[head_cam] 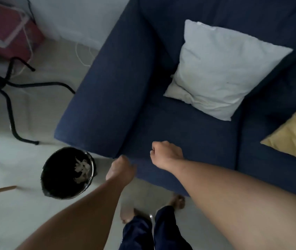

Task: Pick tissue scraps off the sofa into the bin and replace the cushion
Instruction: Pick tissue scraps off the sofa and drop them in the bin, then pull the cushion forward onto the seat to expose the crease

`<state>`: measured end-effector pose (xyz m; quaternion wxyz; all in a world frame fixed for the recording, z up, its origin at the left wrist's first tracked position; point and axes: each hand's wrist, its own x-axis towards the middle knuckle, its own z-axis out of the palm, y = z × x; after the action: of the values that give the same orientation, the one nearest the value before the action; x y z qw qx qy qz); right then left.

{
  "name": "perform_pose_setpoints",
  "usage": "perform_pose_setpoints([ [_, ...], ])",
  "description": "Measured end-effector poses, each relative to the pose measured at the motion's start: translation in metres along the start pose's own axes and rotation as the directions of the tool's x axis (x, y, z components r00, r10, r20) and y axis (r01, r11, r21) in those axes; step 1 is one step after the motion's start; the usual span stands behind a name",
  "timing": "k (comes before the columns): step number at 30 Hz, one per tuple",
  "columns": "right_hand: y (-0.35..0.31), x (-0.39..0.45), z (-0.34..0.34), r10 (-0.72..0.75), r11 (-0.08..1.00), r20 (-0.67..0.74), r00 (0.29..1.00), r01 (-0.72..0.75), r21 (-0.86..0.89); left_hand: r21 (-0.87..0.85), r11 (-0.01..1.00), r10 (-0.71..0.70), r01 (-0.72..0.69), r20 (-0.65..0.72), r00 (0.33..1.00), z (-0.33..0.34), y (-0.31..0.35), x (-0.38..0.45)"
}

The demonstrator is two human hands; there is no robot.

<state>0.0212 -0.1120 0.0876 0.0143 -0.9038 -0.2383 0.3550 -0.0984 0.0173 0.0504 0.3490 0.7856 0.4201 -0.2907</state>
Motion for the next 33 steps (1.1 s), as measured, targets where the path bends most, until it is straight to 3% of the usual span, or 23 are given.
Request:
perform_pose_setpoints([
  [20,0.255,-0.028,-0.070,0.315,0.937,-0.130,0.940,-0.286,0.199,0.277,0.919,0.276,-0.281,0.056,0.959,0.076,0.247,-0.003],
  [26,0.285,-0.020,-0.081,0.370,0.912,-0.126,0.921,-0.334,0.240,0.388,0.850,0.356,-0.355,0.073,0.932,0.079,0.290,0.002],
  [33,0.288,0.011,-0.127,0.408,0.892,-0.186,0.894,-0.346,0.292,0.470,0.767,0.463,-0.436,0.065,0.884,0.036,0.339,0.036],
])
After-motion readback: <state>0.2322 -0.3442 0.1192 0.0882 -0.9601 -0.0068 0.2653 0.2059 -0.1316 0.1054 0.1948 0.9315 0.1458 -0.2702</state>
